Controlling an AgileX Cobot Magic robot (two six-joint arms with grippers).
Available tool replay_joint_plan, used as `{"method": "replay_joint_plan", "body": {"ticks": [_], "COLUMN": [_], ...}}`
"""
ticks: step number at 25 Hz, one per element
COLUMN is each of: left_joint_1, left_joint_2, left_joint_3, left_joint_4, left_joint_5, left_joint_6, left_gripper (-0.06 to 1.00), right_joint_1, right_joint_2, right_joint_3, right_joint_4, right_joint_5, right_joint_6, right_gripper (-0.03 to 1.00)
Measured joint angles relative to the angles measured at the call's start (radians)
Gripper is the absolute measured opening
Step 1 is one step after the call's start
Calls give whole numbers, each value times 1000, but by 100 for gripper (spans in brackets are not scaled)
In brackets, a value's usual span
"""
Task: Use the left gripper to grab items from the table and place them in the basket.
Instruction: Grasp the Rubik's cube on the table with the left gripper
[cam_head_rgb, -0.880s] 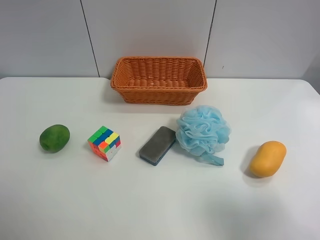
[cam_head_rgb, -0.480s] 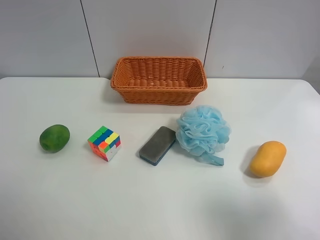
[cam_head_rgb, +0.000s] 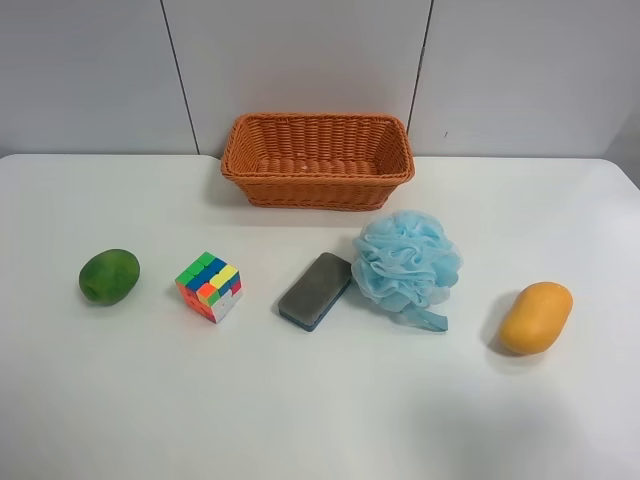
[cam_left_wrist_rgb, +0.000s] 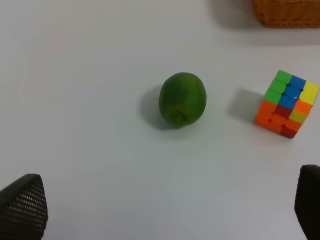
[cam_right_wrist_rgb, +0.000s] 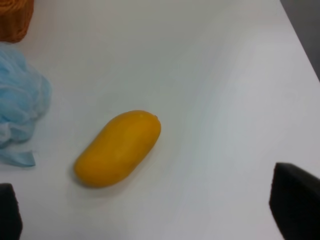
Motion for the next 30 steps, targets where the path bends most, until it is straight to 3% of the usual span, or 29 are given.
{"method": "replay_joint_plan", "body": {"ticks": [7,18,30], "left_joint_1": [0,-15,-313], "left_joint_2": [80,651,1202], "left_joint_3": [-27,-377,-555], "left_joint_4": [0,1,146], "left_joint_5": [9,77,81], "left_joint_6": [0,15,-74], "left_gripper": [99,99,99], "right_joint_1": [0,0,0], "right_joint_2": [0,0,0], "right_joint_3": [0,0,0], "right_joint_4": [0,0,0], "right_joint_5": [0,0,0], "right_joint_6": [0,0,0], "right_gripper": [99,99,99]}}
